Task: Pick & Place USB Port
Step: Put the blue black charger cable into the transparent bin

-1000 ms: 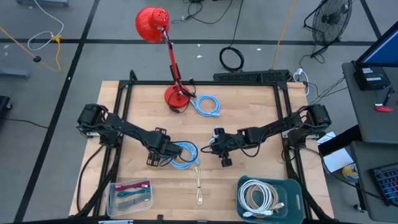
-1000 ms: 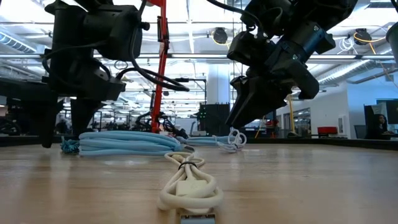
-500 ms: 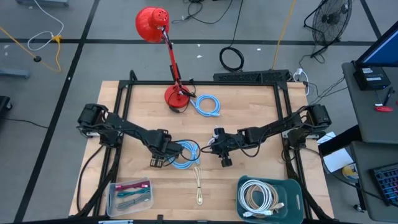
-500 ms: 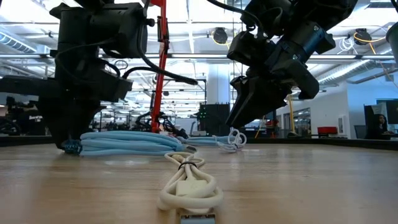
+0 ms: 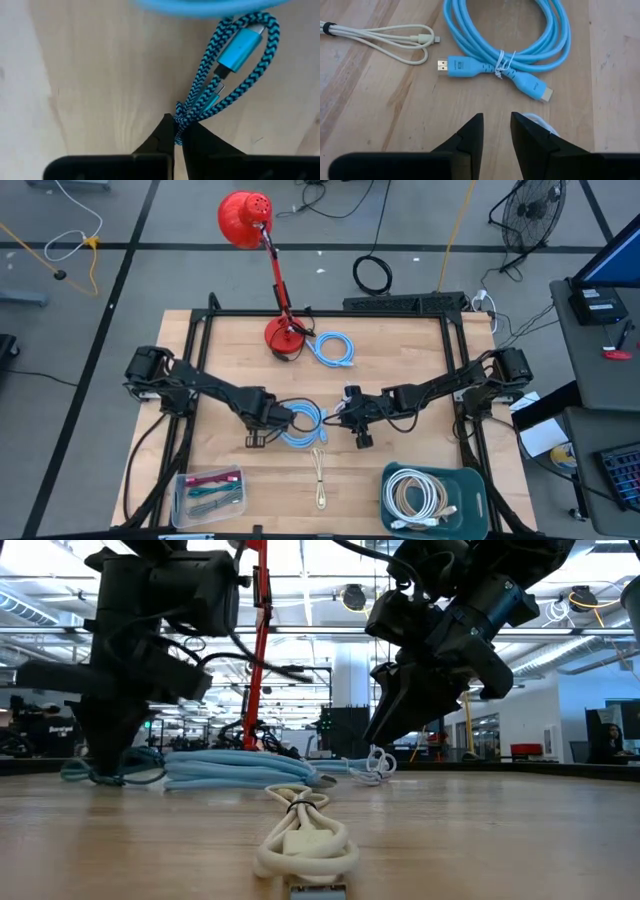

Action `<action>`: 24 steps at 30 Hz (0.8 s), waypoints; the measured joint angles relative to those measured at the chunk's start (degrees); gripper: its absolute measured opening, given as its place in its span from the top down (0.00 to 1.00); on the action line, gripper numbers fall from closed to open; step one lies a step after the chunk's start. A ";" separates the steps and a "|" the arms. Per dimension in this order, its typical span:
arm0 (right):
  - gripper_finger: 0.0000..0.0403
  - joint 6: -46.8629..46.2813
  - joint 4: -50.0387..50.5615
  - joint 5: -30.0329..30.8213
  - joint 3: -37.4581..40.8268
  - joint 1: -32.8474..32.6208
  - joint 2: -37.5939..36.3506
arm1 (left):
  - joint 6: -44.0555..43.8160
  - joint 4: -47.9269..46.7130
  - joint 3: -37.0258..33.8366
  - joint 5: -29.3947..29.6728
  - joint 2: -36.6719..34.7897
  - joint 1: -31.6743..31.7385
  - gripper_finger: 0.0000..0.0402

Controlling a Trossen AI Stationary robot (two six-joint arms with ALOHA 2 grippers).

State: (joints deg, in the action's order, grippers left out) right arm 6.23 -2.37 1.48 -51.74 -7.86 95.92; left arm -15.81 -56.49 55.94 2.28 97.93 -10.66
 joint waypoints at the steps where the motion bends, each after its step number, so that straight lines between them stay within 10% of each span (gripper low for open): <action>1: 0.78 -0.32 0.00 -0.02 0.02 0.00 0.00 | -2.14 -1.32 -0.01 0.26 0.00 0.22 0.96; 14: 0.78 -5.76 -0.96 0.00 0.02 0.00 0.00 | -35.83 -14.80 -0.07 4.55 -8.74 -2.50 0.98; 24: 0.78 -9.03 -0.86 -0.02 0.02 -0.15 0.00 | -59.21 -26.58 9.21 6.63 -18.78 -18.07 0.98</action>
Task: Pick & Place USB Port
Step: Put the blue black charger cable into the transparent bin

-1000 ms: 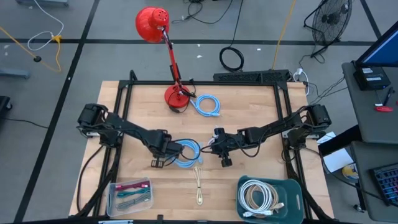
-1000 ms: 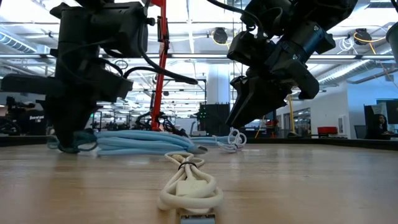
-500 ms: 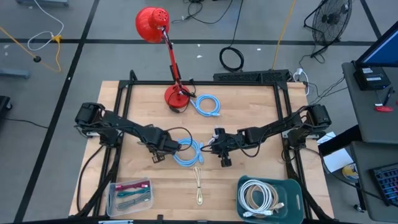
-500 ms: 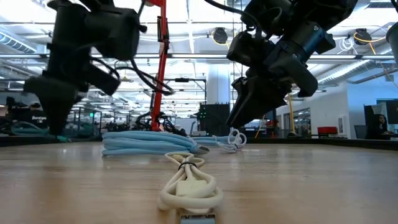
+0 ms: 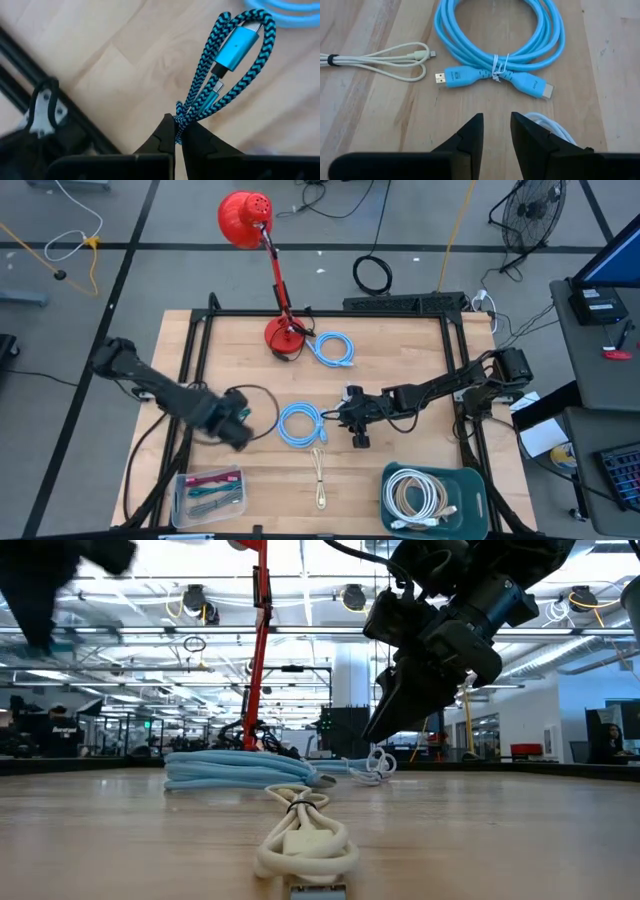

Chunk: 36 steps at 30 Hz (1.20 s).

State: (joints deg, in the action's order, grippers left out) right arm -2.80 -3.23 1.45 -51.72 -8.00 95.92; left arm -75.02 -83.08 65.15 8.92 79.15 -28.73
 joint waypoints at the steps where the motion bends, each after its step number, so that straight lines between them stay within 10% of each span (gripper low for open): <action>1: 0.78 -0.03 -0.03 0.00 0.00 -0.08 0.00 | -2.23 -1.82 1.59 0.19 0.00 -2.14 0.98; 15: 0.78 -1.08 -2.78 0.08 0.00 -1.60 0.00 | -20.86 11.23 5.74 -8.02 4.37 -25.51 0.98; 36: 0.78 -1.08 -3.01 0.04 0.00 -3.04 0.00 | -26.30 31.44 5.76 -9.92 14.21 -31.04 0.98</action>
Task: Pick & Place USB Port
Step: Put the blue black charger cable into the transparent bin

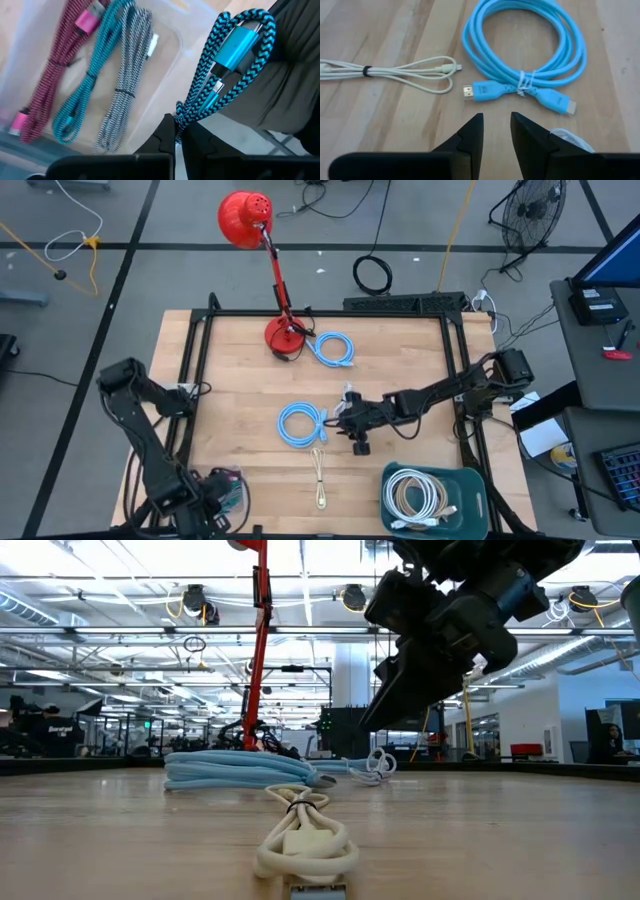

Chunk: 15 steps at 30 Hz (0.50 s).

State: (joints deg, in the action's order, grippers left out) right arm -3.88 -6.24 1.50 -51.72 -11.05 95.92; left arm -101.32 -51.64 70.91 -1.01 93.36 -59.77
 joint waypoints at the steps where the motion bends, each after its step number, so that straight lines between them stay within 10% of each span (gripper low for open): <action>1: 0.78 0.00 0.00 -0.02 0.00 -0.16 0.00 | -0.62 0.03 0.00 -0.20 0.25 -0.25 0.98; 15: 0.78 0.00 -2.03 -0.02 0.00 -0.70 -0.02 | -3.92 0.31 0.00 1.09 1.18 -2.53 0.98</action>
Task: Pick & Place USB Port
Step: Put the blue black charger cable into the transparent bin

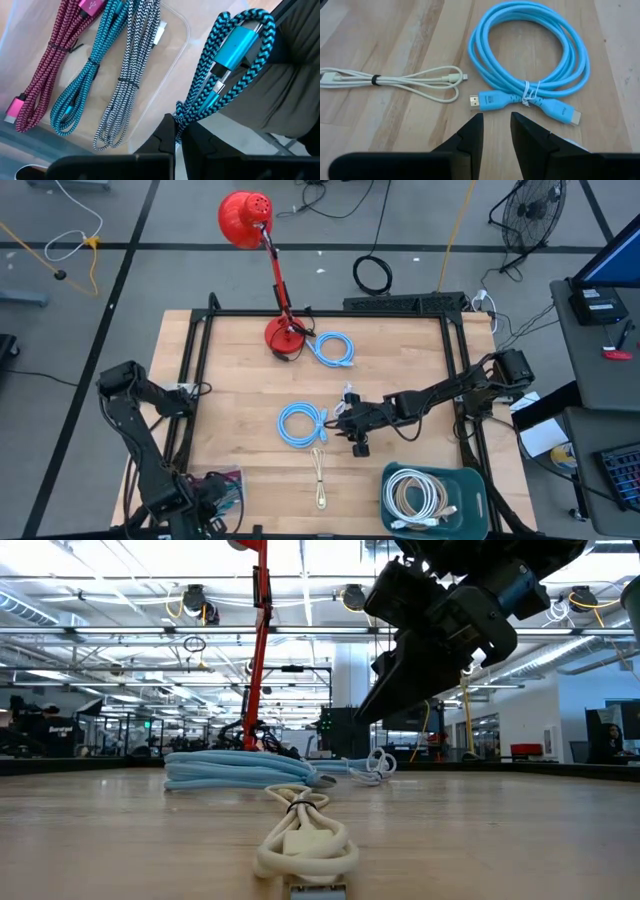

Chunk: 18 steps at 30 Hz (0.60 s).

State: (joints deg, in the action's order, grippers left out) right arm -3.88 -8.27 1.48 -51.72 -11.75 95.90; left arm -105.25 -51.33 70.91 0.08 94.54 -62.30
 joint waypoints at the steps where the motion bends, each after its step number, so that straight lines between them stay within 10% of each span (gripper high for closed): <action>1: 0.78 0.00 -0.05 0.00 0.00 -0.01 0.00 | 0.02 0.02 0.00 0.00 0.00 0.00 0.98; 18: 0.78 0.00 -0.51 -0.04 0.00 -0.81 0.00 | 1.20 8.87 -9.04 -3.13 -0.02 0.13 0.98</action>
State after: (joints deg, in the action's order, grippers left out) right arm -3.88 -8.78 1.43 -51.72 -12.56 95.90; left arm -104.05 -42.46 61.88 -3.05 94.52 -62.17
